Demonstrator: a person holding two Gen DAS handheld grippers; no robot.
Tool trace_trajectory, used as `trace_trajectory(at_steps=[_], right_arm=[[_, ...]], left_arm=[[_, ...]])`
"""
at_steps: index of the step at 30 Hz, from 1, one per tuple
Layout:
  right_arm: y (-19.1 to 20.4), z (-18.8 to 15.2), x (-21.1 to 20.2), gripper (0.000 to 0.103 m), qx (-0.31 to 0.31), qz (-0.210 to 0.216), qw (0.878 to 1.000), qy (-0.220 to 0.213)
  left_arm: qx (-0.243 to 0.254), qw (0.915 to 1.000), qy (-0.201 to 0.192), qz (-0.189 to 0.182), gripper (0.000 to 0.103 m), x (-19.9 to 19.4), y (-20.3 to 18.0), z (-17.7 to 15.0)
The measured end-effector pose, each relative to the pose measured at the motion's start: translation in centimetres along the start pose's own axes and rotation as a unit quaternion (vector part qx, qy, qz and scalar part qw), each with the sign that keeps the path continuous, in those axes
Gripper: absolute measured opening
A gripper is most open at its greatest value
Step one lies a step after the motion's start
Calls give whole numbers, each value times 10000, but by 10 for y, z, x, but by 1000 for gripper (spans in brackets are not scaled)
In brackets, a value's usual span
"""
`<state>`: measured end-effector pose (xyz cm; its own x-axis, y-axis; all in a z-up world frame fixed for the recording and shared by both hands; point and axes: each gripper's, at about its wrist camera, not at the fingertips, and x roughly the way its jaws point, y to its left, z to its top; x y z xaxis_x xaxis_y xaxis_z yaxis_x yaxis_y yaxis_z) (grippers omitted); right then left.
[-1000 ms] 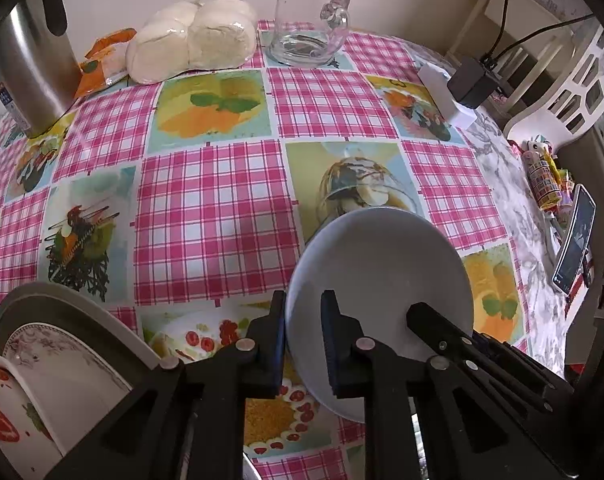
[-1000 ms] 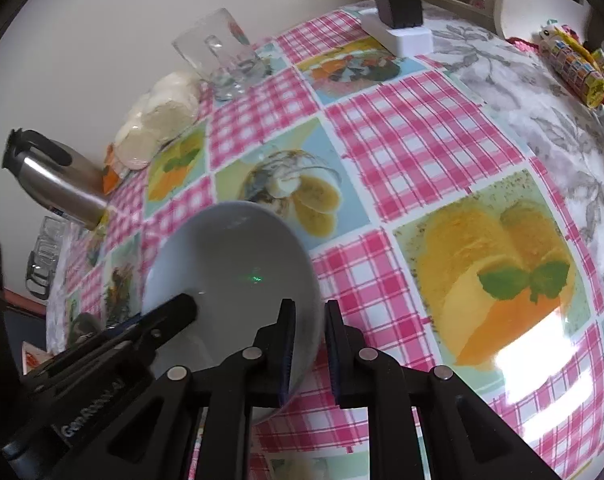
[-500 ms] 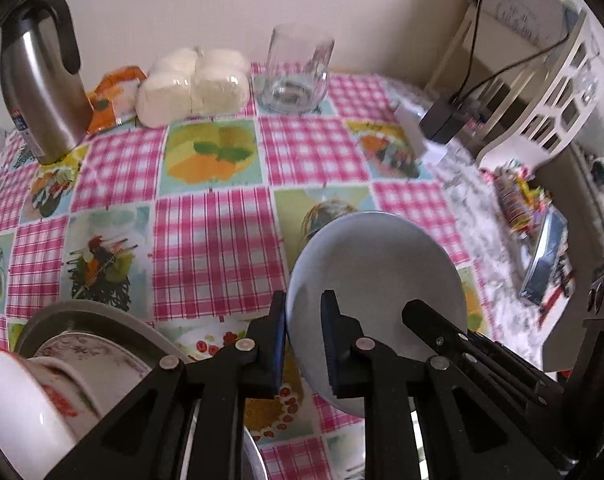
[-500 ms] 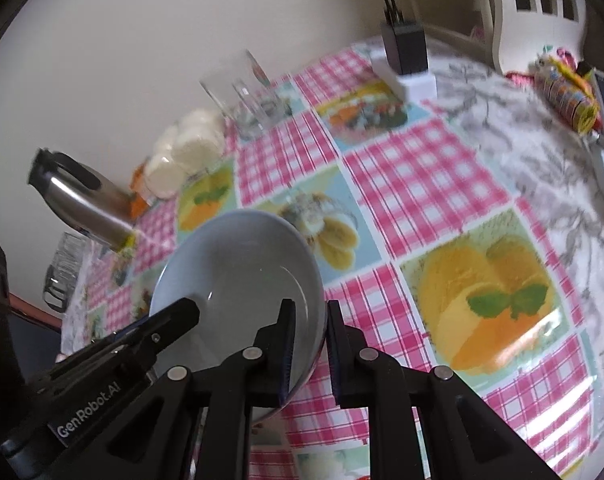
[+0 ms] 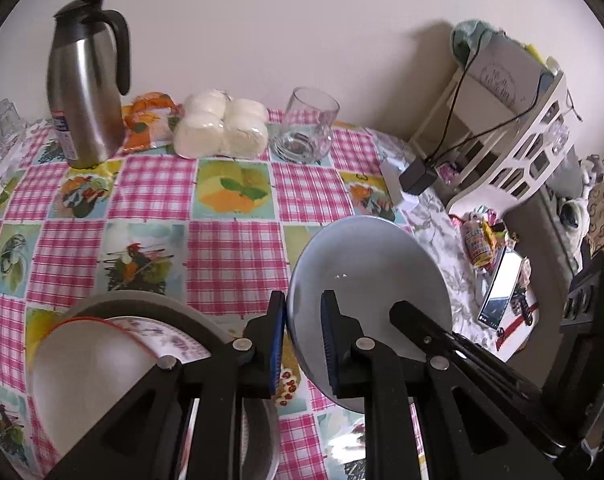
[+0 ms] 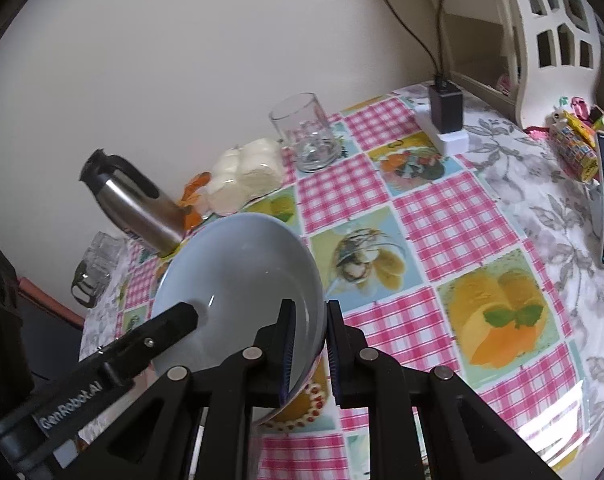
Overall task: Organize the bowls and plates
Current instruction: 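Lift the plain white bowl with both tools and carry it over the tray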
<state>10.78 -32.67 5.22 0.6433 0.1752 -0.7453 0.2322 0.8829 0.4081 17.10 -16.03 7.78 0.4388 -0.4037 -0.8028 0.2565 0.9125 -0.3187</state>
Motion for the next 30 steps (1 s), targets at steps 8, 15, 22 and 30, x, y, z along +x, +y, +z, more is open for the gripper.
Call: trace_trajectory(at_steps=[8,15,22,30], right_arm=[[46,-5,-7,17,-278,227,9993,-99],[86,-15,-10,17,-546,514,9971,-105],[126,-29,-7,17,-927,615,9938,0],[147,-46,0,18,-1122,716,9908,254]], left_arm=[[-282,9993,-235,72,17,-34,37,-1],[-663,9968,-445,-4,17,-65,77,-8],[-963,9935,-599,90,17,-87,109,-21],[-1212,9907,-608,64,17,-99,136,-37]])
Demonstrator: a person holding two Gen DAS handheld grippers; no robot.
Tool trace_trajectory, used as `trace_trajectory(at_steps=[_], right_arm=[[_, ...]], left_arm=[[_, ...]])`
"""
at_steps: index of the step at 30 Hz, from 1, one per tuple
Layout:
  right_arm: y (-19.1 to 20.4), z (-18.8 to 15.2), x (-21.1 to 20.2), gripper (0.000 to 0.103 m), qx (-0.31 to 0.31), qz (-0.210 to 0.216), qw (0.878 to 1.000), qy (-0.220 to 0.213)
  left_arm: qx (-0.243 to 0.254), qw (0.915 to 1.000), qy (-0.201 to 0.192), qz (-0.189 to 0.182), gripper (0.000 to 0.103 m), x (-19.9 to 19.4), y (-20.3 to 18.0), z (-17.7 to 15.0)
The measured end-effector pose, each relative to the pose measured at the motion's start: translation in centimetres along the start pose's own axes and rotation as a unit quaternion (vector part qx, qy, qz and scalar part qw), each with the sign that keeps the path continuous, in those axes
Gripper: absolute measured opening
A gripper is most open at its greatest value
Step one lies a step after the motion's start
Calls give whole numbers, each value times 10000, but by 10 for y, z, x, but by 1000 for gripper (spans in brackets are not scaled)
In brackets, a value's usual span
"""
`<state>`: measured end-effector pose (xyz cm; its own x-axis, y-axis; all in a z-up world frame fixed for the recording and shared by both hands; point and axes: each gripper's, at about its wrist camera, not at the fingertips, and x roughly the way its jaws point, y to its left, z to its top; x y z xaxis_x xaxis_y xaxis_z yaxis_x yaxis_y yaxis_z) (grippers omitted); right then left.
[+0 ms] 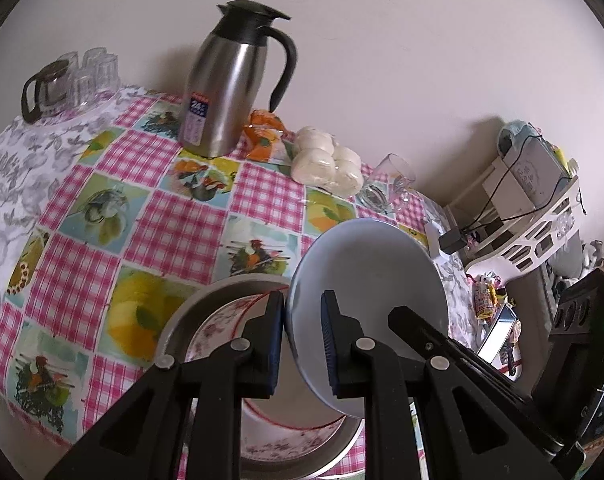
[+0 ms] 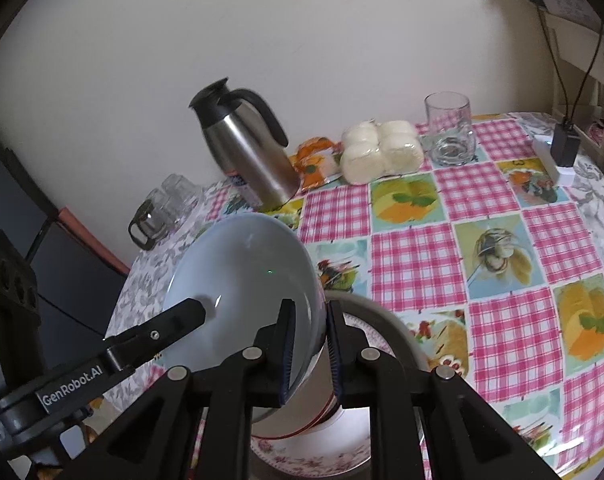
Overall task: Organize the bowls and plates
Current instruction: 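Lift the plain white bowl with both tools and carry it over the tray, then lower the plain white bowl into the red-rimmed bowl in the tray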
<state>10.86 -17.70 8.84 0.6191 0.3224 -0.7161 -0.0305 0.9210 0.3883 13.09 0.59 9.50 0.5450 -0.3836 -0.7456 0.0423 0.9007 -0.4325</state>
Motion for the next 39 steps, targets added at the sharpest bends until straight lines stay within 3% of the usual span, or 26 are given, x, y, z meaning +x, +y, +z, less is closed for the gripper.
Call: trace_trajectory(at_steps=[18,27,30,39], right_arm=[[8,-17,25,19,-214,-443,9961,737],[17,-17,27,22,-577,-759,9922,802],[21,-18,28,29,-665,-802,9910,843],[19,-17,24,30,-645,-776,9922,725]], left_arm=[[-63,9989,412,205,17,16,12,-17],[-222,9988,379,225,17,18,19,-17],[-284,9984,378,303,17,20,22,-17],[-345,9987,317,224,17,18,24,-15]])
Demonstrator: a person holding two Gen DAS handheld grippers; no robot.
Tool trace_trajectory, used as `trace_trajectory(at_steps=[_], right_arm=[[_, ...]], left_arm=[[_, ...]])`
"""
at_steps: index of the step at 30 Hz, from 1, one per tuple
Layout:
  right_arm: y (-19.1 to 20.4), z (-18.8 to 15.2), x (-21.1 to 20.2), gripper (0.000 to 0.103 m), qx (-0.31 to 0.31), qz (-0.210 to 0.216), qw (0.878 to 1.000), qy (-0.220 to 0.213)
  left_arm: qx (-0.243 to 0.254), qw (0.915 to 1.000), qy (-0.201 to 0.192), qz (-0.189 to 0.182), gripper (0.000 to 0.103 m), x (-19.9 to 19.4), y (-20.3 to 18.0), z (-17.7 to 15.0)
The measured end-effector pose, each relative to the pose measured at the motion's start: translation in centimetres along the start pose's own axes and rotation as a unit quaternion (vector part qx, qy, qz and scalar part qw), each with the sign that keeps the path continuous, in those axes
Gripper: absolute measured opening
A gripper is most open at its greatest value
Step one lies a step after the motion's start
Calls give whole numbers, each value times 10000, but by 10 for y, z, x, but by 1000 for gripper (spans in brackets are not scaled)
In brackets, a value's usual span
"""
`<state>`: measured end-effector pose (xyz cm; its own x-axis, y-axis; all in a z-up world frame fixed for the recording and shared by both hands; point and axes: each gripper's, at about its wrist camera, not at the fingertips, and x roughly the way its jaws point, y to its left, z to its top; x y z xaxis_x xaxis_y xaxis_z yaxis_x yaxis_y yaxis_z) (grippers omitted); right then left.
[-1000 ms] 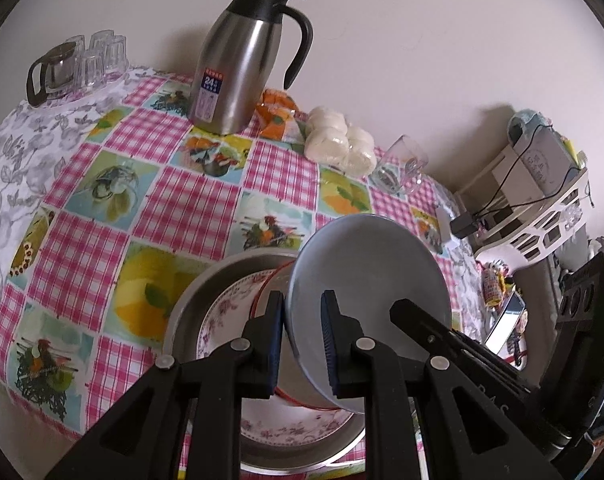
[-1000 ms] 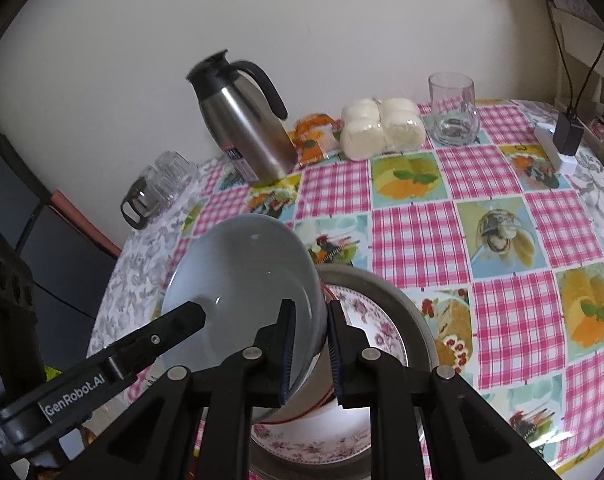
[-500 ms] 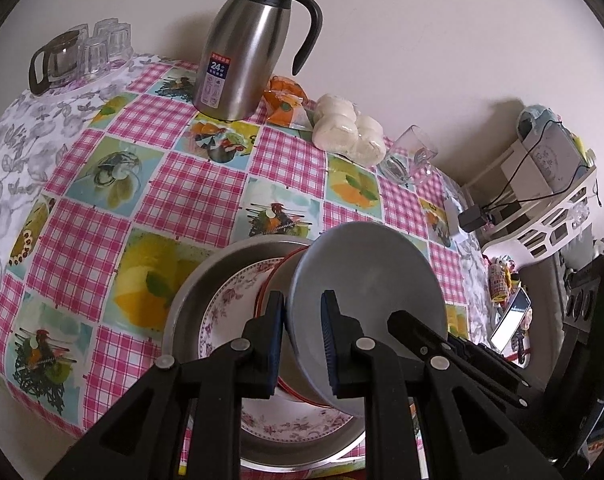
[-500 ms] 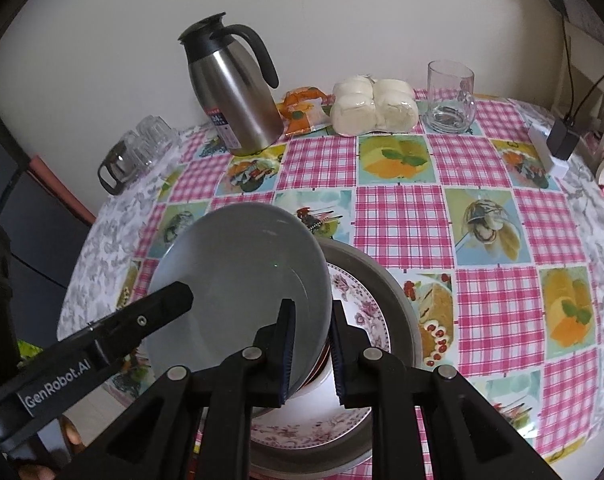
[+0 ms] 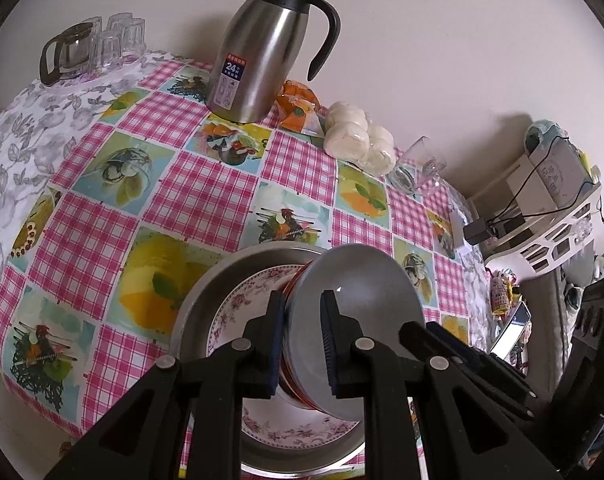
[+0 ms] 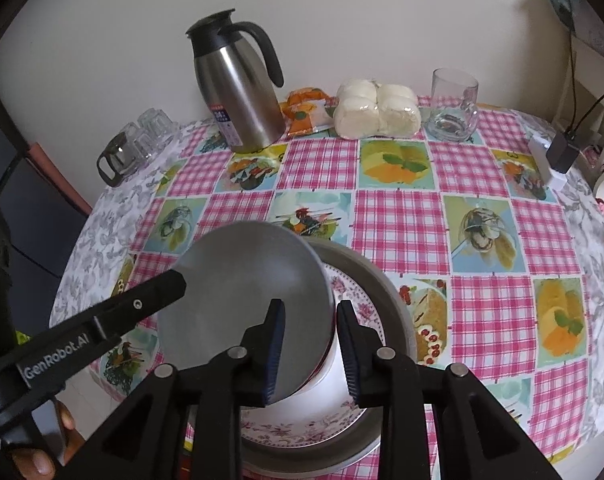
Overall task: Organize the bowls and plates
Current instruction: 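Lower the plain white bowl into the red-rimmed bowl in the tray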
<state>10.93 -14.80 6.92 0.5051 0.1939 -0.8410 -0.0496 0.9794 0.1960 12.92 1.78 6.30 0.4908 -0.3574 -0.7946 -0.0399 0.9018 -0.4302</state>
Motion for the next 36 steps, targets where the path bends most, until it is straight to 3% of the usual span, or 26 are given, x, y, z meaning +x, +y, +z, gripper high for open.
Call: trace_trajectory(at_steps=[6,7,8,9,10,11,15,17,21,31,34,36], right_arm=[[-3,0,1,30,21,27,10000,2],[-3,0,1,32,11,20,10000,-10],[-2,0,1,42,8,26,10000,-33],[-2,0,0,57,10,23,10000,-64],[-3,0,-1,62,20,7,9999,-110],[-4,0,-2,63,22,-2,9999,-151],[-6,1,-3,69,65,-8,9998,-181],[-7,2,-2,71,60,-39,9998,-177],[-9,2,-2,80,58,-86,9997,-209],[-14,2,-1,87,62,-202,9994,-265],[-15,1,-2,102,55,-273,9991,-328],[-16,2,-2,103,50,-332,9988,-360]], left_arm=[[37,9999,-20,143,20,0,0,-1],[45,9998,-26,172,20,0,0,-1],[49,9998,-57,169,21,-2,0,-1],[44,9998,-79,184,27,-3,0,-1],[57,9996,-127,235,38,-5,0,0],[83,9995,-211,235,45,-7,0,0],[85,9984,-418,368,56,-17,1,2],[68,9973,-503,523,71,-20,4,3],[-16,9950,-556,831,75,-21,11,5],[-88,9905,-749,1150,89,-23,21,7],[-57,9888,-803,1257,96,-22,22,8],[-20,9873,-861,1332,97,-24,23,8]])
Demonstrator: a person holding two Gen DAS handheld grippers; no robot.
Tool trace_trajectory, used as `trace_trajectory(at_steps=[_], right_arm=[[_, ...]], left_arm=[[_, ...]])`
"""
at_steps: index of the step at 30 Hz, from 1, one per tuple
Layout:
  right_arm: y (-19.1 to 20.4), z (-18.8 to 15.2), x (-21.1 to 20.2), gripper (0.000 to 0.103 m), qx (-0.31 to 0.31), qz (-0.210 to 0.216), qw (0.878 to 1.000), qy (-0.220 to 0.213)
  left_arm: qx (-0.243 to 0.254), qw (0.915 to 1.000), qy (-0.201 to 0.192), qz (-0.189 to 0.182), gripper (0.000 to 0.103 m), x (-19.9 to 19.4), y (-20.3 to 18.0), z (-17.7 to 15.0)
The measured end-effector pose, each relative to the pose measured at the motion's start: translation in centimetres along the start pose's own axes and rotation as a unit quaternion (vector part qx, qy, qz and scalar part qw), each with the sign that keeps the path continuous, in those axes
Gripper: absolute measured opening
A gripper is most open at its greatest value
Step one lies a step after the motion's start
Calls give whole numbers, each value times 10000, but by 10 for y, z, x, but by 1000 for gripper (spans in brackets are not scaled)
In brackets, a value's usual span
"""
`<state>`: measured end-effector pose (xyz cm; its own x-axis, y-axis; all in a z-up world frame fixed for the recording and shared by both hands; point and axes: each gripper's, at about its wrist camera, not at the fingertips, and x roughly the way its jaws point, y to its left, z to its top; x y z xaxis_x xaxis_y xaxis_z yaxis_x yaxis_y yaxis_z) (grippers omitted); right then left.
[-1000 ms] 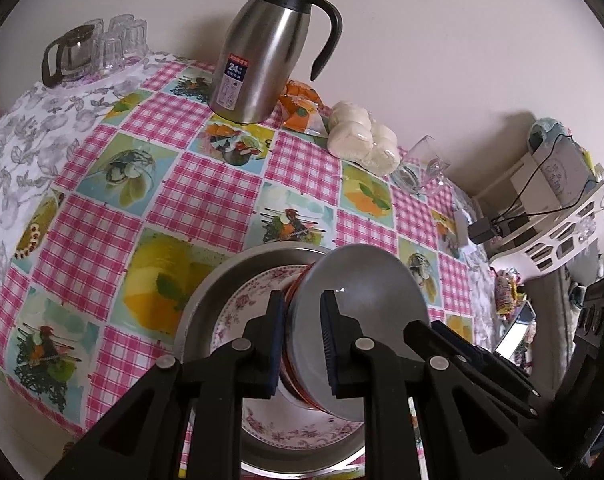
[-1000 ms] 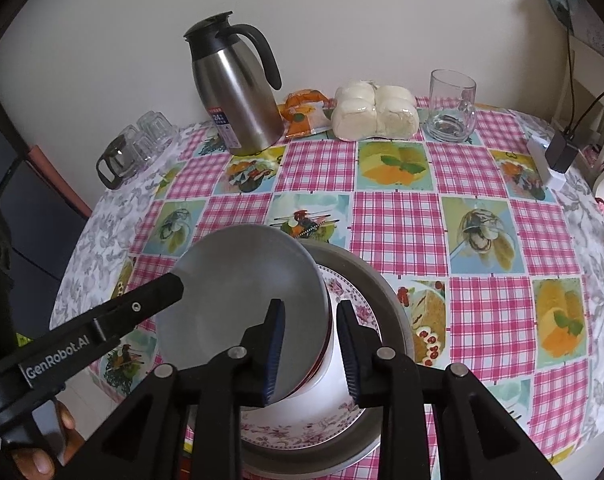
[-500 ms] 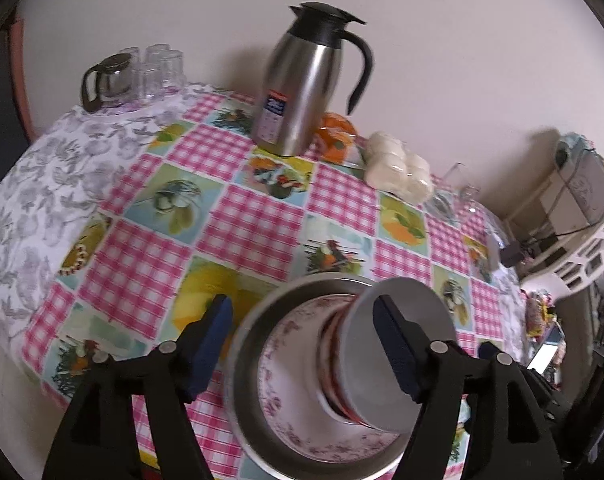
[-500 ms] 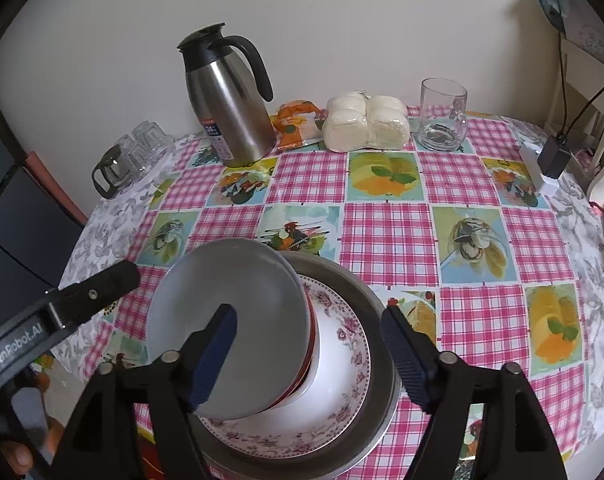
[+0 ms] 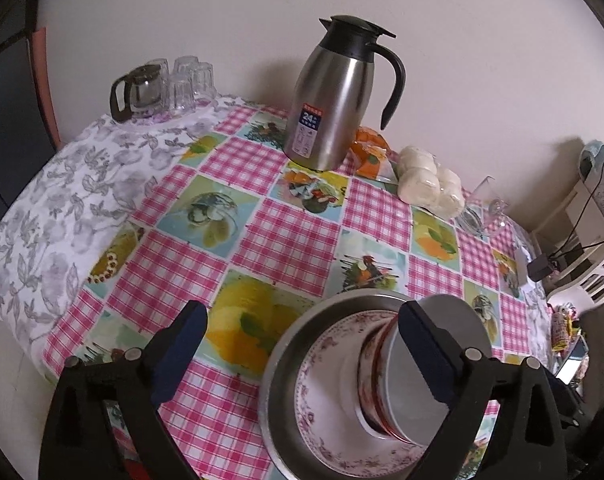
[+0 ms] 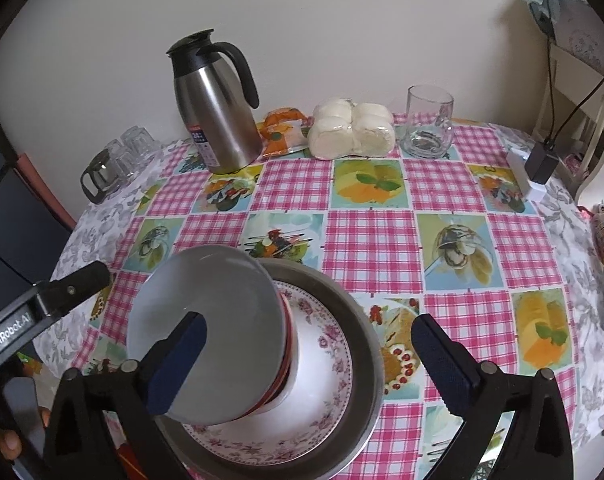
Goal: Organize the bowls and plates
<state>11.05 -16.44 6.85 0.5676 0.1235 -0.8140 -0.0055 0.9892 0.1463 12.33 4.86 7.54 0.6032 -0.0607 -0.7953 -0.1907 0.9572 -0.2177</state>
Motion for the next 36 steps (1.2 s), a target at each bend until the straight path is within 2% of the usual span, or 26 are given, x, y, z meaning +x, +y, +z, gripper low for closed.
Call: trace_trajectory(at_steps=[10,18,29,31,36], right_arm=[[-4,-5,-1,103,-110,-42,9999,-124],[-7,-19,-12,103,-38,43,9993,-370],[-11,-63,-33,103,-24,133,9975,-698],[-13,-71,-35,103,-26,128,9974,-714],[-19,-95,-27,103,1,-18,9987,-506]], left_arm=[[18,9994,-26,354,99,2,10,-5],[266,9979,-266,521,99,-12,8,-20],[97,9990,-350,259,99,-28,25,-54],[127,9988,-357,314,99,-29,25,-62],[250,9966,-231,746,99,-28,25,-83]])
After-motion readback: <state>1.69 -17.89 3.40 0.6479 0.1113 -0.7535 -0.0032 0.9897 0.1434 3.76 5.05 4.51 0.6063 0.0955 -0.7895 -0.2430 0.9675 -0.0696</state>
